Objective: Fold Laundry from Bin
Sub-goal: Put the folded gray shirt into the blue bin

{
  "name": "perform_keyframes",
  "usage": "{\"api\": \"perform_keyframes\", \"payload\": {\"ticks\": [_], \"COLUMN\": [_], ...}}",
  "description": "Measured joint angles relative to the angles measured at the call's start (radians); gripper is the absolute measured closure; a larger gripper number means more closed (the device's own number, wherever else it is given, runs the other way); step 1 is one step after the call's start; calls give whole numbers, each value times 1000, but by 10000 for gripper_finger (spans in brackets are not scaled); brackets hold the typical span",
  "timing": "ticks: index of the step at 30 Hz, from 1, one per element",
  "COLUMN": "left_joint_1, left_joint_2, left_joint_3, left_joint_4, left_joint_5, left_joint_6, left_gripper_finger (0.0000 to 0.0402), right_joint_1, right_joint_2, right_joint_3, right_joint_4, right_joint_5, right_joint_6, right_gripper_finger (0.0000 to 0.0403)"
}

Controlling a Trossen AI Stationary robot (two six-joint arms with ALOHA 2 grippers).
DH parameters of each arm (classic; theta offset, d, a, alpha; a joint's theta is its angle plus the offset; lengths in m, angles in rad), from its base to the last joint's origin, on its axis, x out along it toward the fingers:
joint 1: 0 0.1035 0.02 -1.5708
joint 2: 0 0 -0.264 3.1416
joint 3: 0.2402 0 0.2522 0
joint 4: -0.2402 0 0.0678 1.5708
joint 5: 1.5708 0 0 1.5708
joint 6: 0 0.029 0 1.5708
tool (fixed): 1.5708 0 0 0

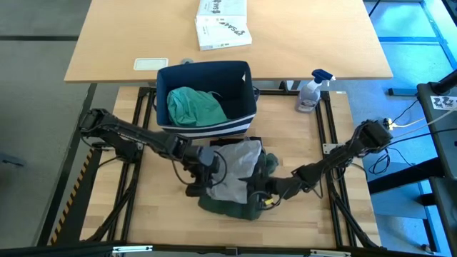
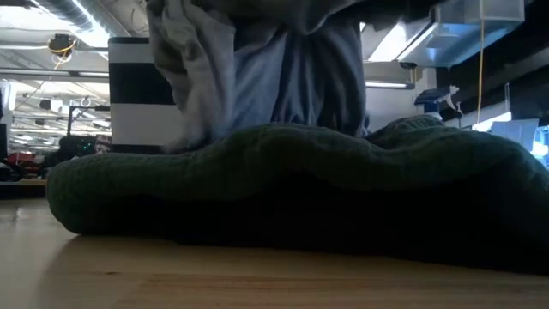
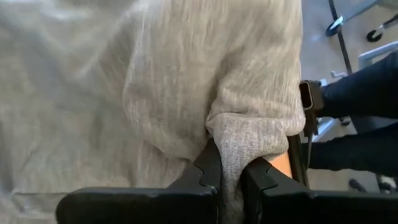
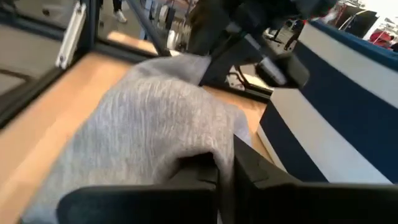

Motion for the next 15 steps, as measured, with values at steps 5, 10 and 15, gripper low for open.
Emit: {"api": "perform_keyframes", "payload": {"ticks": [5,10,15], "left_joint_1": [-28,-51,-55], "left_joint_2": [-6,-34,-60], "left_joint_3": [3,97,269], "left_joint_4": [3,-57,-221], "left_joint_5": [-28,-66,-139], "left_joint_6": [9,5,2], "left_gripper_finger": [395,395,395], "right_joint_1": [-9,-46,-109], "right_joint_2": [-68,-160,-212], "right_joint_3": [0,50,229], "right_joint_4": [-30,-181,-384], "right_joint_5": [-35,-70,-168], "right_joint_6": [52,112,63], "right_gripper_finger": [397,399,401]}}
